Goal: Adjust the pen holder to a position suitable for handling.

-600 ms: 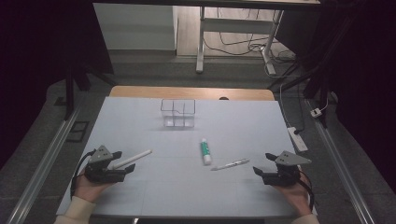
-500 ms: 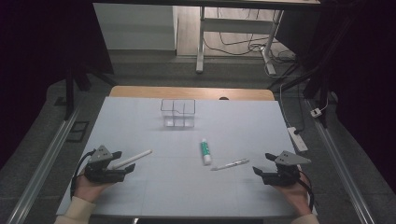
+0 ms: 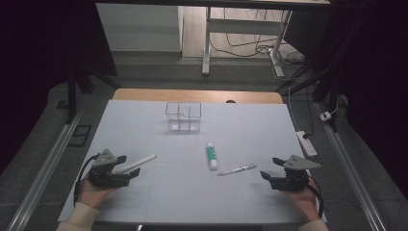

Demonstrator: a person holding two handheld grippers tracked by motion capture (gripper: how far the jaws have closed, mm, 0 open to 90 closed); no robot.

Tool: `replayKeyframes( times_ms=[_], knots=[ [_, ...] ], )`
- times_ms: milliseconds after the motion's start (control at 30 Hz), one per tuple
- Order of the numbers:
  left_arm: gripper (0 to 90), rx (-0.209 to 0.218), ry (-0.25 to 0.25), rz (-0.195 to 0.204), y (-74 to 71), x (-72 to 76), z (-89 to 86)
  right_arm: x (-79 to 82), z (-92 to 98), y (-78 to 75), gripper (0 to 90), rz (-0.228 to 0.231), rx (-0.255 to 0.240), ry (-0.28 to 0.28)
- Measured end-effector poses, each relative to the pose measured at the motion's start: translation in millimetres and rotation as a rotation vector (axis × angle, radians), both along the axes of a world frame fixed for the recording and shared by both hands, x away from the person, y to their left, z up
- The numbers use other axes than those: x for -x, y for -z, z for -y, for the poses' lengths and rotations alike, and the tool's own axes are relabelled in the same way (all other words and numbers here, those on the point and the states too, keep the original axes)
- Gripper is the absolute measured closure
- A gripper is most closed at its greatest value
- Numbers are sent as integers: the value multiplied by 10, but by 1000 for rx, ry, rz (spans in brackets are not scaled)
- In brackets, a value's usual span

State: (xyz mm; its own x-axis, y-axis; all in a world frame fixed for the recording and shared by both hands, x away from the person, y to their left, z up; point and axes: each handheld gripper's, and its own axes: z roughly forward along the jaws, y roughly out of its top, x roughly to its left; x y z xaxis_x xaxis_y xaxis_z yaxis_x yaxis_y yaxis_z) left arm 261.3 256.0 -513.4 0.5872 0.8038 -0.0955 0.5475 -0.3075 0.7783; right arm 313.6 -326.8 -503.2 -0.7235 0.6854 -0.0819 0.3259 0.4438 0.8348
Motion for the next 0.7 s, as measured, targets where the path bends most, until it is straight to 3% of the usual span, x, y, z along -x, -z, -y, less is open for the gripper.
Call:
replayKeyframes(
  times_ms=[167, 700],
  knots=[
    [234, 0, -3, 1, 1, -6, 6, -5, -15, 21, 254, -1, 17, 2],
    [235, 6, -19, 8, -36, -32, 35, -12, -31, 12, 268, 6, -9, -15]
  ],
)
